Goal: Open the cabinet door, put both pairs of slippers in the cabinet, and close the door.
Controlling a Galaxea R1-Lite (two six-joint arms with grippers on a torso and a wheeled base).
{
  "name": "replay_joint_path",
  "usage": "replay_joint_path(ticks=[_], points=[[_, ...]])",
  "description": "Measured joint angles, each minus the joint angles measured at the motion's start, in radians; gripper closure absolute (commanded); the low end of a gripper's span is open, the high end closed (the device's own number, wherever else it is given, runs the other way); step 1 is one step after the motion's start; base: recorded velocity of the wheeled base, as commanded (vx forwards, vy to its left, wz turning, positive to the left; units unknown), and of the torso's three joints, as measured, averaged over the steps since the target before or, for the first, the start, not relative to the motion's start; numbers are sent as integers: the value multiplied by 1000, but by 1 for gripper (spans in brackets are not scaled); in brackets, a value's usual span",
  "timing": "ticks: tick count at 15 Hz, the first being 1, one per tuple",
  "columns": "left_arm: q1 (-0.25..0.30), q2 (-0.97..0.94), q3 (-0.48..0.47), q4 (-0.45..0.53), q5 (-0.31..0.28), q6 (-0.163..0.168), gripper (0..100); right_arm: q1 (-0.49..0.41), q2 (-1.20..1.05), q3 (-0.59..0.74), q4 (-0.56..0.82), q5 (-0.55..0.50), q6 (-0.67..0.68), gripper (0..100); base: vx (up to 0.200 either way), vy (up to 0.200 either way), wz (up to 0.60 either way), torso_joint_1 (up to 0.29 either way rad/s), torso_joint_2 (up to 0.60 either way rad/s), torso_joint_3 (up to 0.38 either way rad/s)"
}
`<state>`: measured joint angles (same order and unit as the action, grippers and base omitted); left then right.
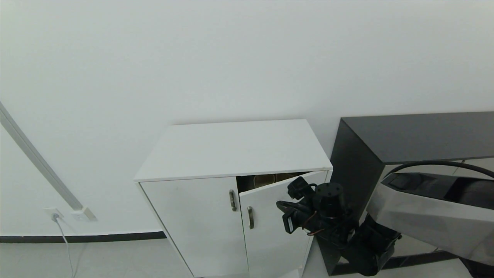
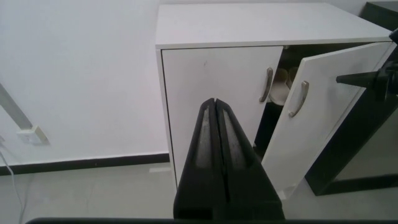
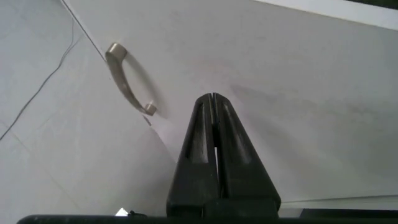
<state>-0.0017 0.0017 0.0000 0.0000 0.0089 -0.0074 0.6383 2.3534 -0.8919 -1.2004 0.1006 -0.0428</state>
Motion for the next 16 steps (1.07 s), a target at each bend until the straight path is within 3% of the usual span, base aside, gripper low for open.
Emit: replay_joint_path(ticks=[16], points=[[0, 0, 0, 0, 2, -1, 100, -70, 34, -158, 130, 0, 2, 100, 0, 0, 0, 0, 0, 0]])
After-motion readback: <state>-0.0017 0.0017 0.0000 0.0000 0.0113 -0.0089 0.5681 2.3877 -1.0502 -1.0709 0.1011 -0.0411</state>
